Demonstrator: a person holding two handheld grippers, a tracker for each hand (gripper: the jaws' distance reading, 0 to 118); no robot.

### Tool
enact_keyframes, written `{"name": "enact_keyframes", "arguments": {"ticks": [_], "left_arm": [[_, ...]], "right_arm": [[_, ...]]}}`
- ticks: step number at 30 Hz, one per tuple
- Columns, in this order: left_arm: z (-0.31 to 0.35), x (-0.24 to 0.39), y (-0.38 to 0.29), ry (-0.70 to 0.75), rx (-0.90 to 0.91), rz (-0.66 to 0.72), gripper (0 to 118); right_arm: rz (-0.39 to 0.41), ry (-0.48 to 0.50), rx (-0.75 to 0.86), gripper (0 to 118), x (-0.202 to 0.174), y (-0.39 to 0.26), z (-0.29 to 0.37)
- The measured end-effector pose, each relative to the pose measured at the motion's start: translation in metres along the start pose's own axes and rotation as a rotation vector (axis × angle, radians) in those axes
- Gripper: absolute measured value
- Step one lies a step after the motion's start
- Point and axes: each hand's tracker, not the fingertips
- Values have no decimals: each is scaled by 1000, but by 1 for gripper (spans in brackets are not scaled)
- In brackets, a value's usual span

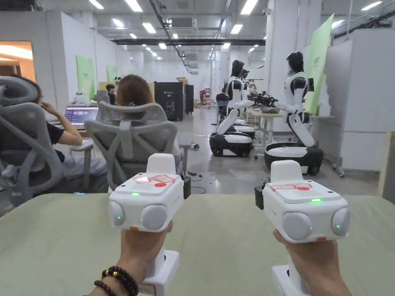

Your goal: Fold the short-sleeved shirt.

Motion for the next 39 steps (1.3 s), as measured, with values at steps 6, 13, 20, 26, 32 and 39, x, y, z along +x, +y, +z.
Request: {"name": "enact_keyframes", "arguments": {"ticks": [6, 13, 20, 26, 32, 39], "left_arm": [[-42, 52, -3, 70, 48, -159, 0], [-70, 43, -6, 158, 10, -115, 0], [-80, 42, -22, 168, -17, -72, 0], [-74, 32, -21, 182, -23, -78, 0], [-72, 29, -18, 201, -19, -70, 0], [-72, 29, -19, 169, -58, -40, 113]], "right_arm": [[37, -73, 13, 0, 54, 3, -27], [-21, -106, 13, 0, 92, -16, -63], [-48, -61, 26, 0, 78, -21, -66], [-25, -66, 16, 0, 76, -22, -62], [-43, -64, 17, 0, 75, -21, -60], [-62, -26, -9, 118, 70, -21, -71]]}}
